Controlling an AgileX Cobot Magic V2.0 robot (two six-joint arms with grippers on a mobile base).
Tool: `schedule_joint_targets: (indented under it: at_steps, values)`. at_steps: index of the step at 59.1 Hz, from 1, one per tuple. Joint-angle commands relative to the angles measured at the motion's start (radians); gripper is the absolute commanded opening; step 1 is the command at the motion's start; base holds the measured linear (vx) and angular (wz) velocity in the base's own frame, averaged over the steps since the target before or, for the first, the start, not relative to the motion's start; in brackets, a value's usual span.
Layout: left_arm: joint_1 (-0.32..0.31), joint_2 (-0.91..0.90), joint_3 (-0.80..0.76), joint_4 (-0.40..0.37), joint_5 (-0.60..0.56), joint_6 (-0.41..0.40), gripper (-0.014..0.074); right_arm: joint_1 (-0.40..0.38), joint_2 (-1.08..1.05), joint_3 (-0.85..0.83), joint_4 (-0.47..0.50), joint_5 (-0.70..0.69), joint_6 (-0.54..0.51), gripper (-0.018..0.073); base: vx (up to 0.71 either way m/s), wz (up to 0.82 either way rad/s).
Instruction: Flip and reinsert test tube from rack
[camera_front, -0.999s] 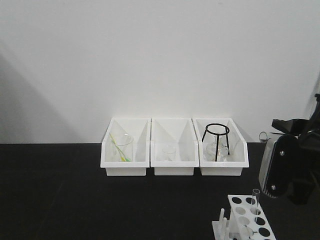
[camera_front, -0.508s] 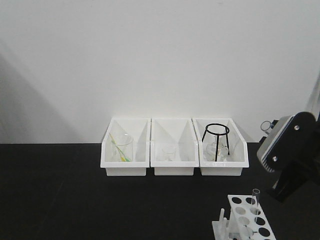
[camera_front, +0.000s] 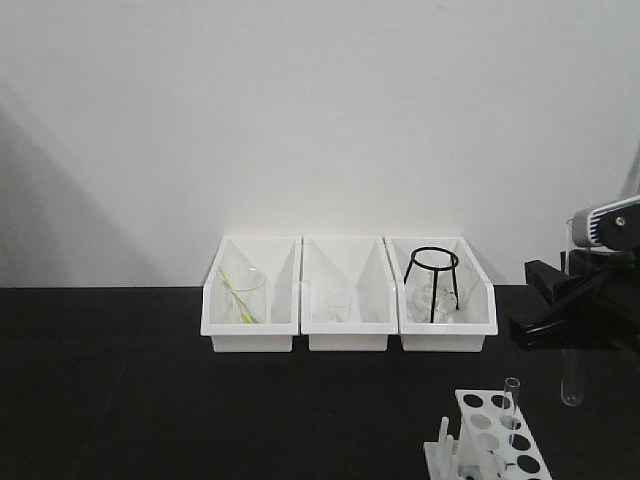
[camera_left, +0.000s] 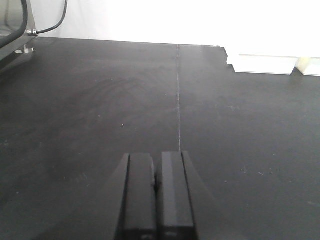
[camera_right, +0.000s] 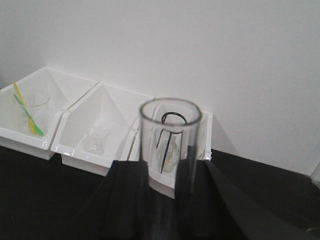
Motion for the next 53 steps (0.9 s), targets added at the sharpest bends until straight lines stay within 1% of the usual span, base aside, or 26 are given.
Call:
schedule_joint_targets:
  at_steps: [1,5,7,11,12,14,17,20,28,32,36,40,44,48,53]
  values:
    - [-0.007,-0.011,0.000,-0.004,-0.087,0.000,-0.0006,-0.002,-0.025,-0.035,-0.033,0.024,0.072,-0.0009,0.00,0.00]
    - [-0.007,-0.011,0.000,-0.004,-0.087,0.000,-0.0006,-0.002,-0.022,-0.035,-0.071,-0.001,0.125,-0.0009,0.00,0.00]
    - [-0.007,-0.011,0.000,-0.004,-0.087,0.000,-0.0006,-0.002,-0.020,-0.035,-0.089,-0.015,0.168,-0.0009,0.00,0.00]
    - [-0.007,-0.011,0.000,-0.004,-0.087,0.000,-0.0006,-0.002,-0.002,-0.035,-0.093,-0.015,0.285,-0.0009,0.00,0.00]
    - [-0.007,-0.011,0.000,-0.004,-0.087,0.000,-0.0006,-0.002,0.003,-0.035,-0.093,-0.005,0.325,-0.0009,0.00,0.00]
    - [-0.007,-0.011,0.000,-0.004,-0.087,0.000,-0.0006,-0.002,0.016,-0.035,-0.099,0.016,0.374,-0.0009,0.00,0.00]
    - [-0.007,-0.011,0.000,-0.004,-0.087,0.000,-0.0006,-0.002,0.037,-0.035,-0.142,0.054,0.432,-0.0009,0.00,0.00]
    - [-0.007,-0.011,0.000,-0.004,-0.087,0.000,-0.0006,-0.002,0.058,-0.035,-0.219,0.073,0.471,-0.0009,0.00,0.00]
    - [-0.007,-0.011,0.000,-0.004,-0.087,0.000,-0.0006,-0.002,0.091,-0.035,-0.219,0.166,0.485,-0.0009,0.00,0.00]
    - [-0.007,-0.011,0.000,-0.004,-0.087,0.000,-0.0006,-0.002,0.091,-0.035,-0.219,0.177,0.477,-0.0009,0.00,0.00]
    - [-0.007,-0.011,0.000,-0.004,-0.087,0.000,-0.0006,-0.002,0.091,-0.035,-0.219,0.148,0.433,-0.0009,0.00,0.00]
    - [-0.007,-0.011,0.000,-0.004,-0.087,0.000,-0.0006,-0.001,0.091,-0.035,-0.219,0.078,0.368,-0.0009,0.00,0.00]
    - [-0.007,-0.011,0.000,-0.004,-0.087,0.000,-0.0006,-0.001,0.091,-0.035,-0.219,0.000,0.326,-0.0009,0.00,0.00]
    - [-0.007,-0.011,0.000,-0.004,-0.087,0.000,-0.0006,-0.001,0.091,-0.035,-0.219,-0.036,0.314,-0.0009,0.00,0.00]
    - [-0.007,-0.011,0.000,-0.004,-0.087,0.000,-0.0006,-0.001,0.091,-0.035,-0.219,-0.023,0.314,-0.0009,0.00,0.00]
